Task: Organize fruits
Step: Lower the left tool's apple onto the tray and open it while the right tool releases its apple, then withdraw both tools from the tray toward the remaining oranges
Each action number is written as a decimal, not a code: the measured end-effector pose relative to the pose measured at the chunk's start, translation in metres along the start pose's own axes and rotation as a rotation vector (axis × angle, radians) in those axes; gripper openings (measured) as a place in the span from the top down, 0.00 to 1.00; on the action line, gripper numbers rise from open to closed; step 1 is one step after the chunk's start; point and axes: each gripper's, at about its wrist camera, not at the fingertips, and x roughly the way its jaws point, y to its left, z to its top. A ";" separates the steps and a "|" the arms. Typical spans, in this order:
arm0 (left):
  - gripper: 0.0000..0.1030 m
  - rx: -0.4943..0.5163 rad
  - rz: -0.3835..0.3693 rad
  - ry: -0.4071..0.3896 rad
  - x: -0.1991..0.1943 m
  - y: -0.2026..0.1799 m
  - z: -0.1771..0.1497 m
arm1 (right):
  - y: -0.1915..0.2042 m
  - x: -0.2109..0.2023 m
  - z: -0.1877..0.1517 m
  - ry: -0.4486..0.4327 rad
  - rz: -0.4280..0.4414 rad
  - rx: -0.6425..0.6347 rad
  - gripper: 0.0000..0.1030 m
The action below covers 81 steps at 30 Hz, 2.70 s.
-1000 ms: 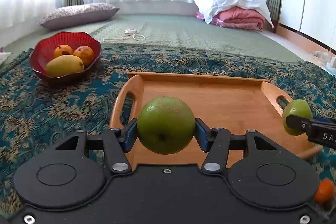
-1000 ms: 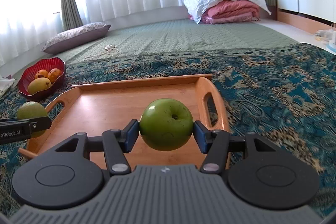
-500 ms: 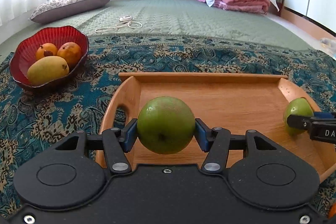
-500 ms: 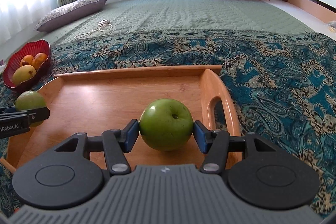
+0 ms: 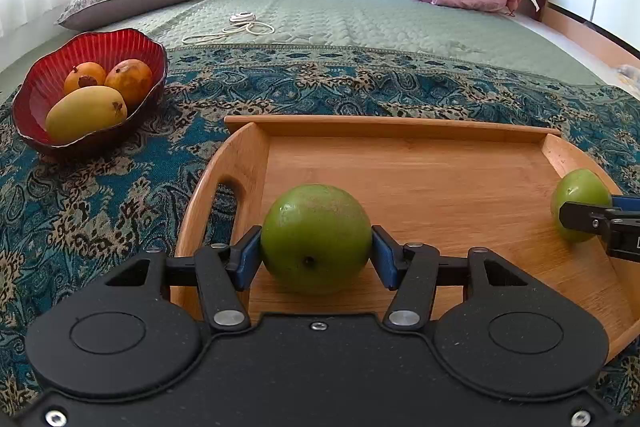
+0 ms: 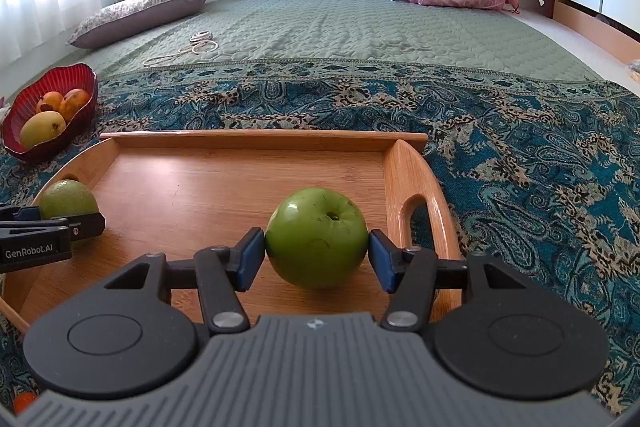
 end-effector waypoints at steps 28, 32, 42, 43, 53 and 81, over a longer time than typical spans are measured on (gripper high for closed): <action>0.13 -0.015 -0.047 -0.031 -0.024 0.008 -0.014 | 0.000 -0.024 -0.009 -0.034 0.039 0.010 0.21; 0.10 0.001 -0.031 -0.054 -0.037 0.007 -0.021 | 0.001 -0.034 -0.017 -0.057 0.055 -0.001 0.17; 0.06 0.016 -0.070 -0.117 -0.078 0.006 -0.047 | 0.011 -0.073 -0.045 -0.144 0.113 -0.027 0.12; 0.05 0.018 -0.074 -0.123 -0.083 0.006 -0.050 | 0.013 -0.078 -0.049 -0.153 0.120 -0.030 0.12; 0.00 0.028 -0.117 -0.175 -0.118 0.003 -0.087 | 0.029 -0.111 -0.084 -0.234 0.165 -0.075 0.06; 0.00 0.091 -0.035 -0.257 -0.148 0.001 -0.163 | 0.071 -0.136 -0.166 -0.312 0.091 -0.163 0.18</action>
